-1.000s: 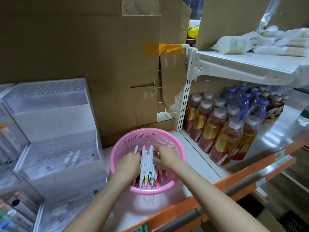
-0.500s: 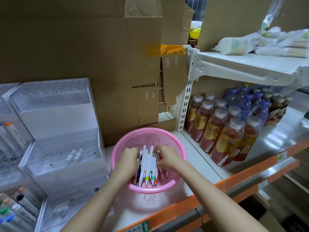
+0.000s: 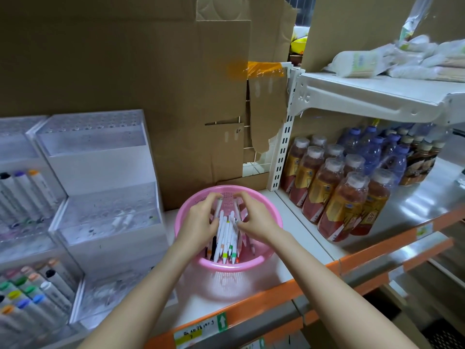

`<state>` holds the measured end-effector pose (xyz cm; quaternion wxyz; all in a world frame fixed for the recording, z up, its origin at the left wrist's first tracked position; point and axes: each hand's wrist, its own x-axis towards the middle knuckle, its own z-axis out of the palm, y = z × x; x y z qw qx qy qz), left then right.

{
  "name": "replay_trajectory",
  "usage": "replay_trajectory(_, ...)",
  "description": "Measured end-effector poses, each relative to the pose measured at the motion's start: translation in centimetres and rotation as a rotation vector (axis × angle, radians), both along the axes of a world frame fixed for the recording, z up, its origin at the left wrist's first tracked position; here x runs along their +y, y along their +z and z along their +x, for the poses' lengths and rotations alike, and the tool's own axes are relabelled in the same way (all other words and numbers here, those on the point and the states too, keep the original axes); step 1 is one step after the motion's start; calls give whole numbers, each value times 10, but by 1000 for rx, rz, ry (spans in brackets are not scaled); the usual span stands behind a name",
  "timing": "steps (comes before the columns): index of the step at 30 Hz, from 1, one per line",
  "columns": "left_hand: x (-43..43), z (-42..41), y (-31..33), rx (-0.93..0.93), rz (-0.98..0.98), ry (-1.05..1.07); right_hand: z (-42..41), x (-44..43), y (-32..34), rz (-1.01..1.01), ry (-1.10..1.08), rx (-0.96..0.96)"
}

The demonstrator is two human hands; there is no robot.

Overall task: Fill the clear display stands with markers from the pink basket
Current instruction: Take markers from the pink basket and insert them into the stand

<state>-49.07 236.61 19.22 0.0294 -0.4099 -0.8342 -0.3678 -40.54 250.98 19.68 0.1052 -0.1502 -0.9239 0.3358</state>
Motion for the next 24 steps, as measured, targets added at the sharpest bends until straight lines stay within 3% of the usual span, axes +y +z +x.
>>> replay_trajectory(13, -57, 14, 80, 118, 308, 64, 0, -64, 81, -139, 93, 431)
replay_trajectory(24, -179, -13, 134, 234, 370, 270, -67, -163, 131, -129, 260, 572)
